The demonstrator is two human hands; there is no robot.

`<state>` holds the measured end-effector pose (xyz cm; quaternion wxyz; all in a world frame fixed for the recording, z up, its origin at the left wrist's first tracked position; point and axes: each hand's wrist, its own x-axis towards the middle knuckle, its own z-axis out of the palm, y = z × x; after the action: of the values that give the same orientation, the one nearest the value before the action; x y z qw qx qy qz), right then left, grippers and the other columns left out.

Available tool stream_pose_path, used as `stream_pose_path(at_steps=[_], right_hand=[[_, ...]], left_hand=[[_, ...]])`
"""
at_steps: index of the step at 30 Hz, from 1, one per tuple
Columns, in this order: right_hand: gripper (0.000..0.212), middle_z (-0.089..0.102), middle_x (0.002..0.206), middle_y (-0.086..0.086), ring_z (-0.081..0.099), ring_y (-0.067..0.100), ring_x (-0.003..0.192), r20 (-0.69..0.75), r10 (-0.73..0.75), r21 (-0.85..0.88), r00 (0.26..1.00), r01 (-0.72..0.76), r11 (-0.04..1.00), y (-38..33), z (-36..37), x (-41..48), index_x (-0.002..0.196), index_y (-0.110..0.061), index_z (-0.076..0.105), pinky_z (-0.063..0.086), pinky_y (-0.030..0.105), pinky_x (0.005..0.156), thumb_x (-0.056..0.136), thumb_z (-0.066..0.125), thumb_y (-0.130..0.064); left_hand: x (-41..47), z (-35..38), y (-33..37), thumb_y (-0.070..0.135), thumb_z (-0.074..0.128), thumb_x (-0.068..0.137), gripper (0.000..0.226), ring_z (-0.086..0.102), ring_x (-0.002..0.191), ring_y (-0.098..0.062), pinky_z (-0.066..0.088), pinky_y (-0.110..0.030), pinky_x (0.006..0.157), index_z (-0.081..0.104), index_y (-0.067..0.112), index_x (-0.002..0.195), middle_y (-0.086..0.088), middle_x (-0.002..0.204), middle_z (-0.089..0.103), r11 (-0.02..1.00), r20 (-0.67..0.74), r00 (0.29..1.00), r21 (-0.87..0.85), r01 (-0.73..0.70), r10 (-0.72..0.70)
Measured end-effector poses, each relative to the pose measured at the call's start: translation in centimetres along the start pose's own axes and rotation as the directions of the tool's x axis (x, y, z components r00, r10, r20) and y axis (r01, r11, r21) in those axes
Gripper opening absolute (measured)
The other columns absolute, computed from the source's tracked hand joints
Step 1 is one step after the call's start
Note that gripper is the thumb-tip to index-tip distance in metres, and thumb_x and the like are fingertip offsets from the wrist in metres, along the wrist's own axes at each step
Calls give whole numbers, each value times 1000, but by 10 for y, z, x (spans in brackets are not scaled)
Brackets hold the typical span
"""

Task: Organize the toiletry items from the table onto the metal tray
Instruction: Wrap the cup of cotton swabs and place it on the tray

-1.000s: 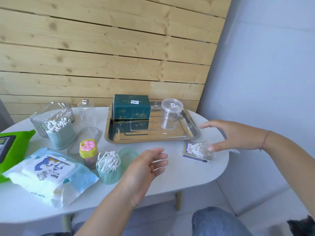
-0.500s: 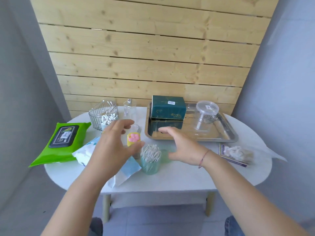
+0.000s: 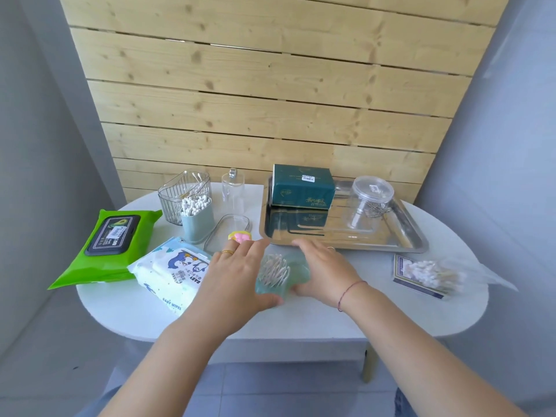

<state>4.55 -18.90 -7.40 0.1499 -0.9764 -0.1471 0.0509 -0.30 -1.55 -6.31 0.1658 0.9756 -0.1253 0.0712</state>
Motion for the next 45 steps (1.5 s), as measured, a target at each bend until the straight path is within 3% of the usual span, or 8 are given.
stream_pose_path(at_steps=[10, 16, 21, 23, 26, 32, 37, 45], right_hand=[[68, 49, 137, -1, 47, 24, 123, -20, 58, 107, 998, -56, 993, 4, 3, -5, 132, -23, 37, 43, 33, 94, 74, 70, -36], [74, 41, 128, 0, 49, 19, 108, 18, 26, 248, 999, -30, 968, 18, -34, -21, 131, -21, 28, 43, 27, 84, 73, 74, -23], [66, 45, 127, -4, 46, 11, 113, -6, -22, 268, 1000, 22, 963, 31, -65, -38, 124, -27, 34, 43, 23, 89, 71, 73, -20], [62, 47, 124, -6, 46, 11, 115, -18, -54, 260, 998, 57, 964, 31, -72, -44, 122, -28, 39, 43, 24, 93, 71, 73, -19], [60, 51, 127, -12, 47, 2, 121, -25, -137, 401, 990, 135, 906, 27, -77, -49, 122, -29, 46, 38, 18, 101, 71, 74, -14], [59, 52, 127, -6, 55, 5, 116, -92, -192, 647, 977, 205, 735, 23, -82, -49, 123, -34, 48, 49, 34, 101, 72, 73, -19], [59, 50, 131, -11, 48, 4, 124, -117, -226, 560, 967, 253, 789, 19, -82, -49, 127, -39, 48, 44, 32, 105, 76, 72, -24], [61, 40, 128, -15, 40, 0, 123, -64, -248, 329, 967, 255, 909, 12, -77, -47, 134, -34, 45, 31, 11, 101, 80, 70, -23]], left_hand=[[5, 12, 7, 50, 63, 79, 91, 33, 133, -23, 28, -29, 105, 11, 25, 149, 4, 140, 44, 995, 64, 997, 95, 43, -49], [6, 22, 18, 39, 74, 68, 90, 41, 121, -21, 32, -28, 97, 26, 27, 143, 7, 123, 48, 981, 5, 998, -181, 65, -65], [11, 17, 35, 21, 81, 64, 66, 51, 97, -11, 38, -17, 80, 47, 29, 120, 5, 112, 46, 796, -36, 984, -594, 121, -176], [14, 15, 39, 19, 81, 65, 59, 55, 92, -7, 42, -15, 75, 47, 32, 111, 3, 112, 48, 730, -17, 979, -669, 142, -205], [16, 16, 42, 18, 82, 64, 59, 59, 97, -10, 49, -23, 85, 45, 36, 107, 0, 114, 55, 606, 36, 977, -780, 159, -211], [17, 18, 48, 5, 79, 67, 54, 65, 92, -13, 54, -31, 84, 53, 33, 105, 2, 101, 67, 447, 103, 985, -881, 156, -140], [17, 21, 51, 4, 77, 69, 54, 60, 77, 4, 52, -18, 74, 55, 27, 112, -1, 102, 67, 453, 106, 988, -880, 145, -110], [18, 23, 52, 18, 79, 70, 48, 63, 87, -1, 49, -10, 70, 59, 30, 113, 7, 98, 70, 473, 73, 992, -873, 114, -103]])
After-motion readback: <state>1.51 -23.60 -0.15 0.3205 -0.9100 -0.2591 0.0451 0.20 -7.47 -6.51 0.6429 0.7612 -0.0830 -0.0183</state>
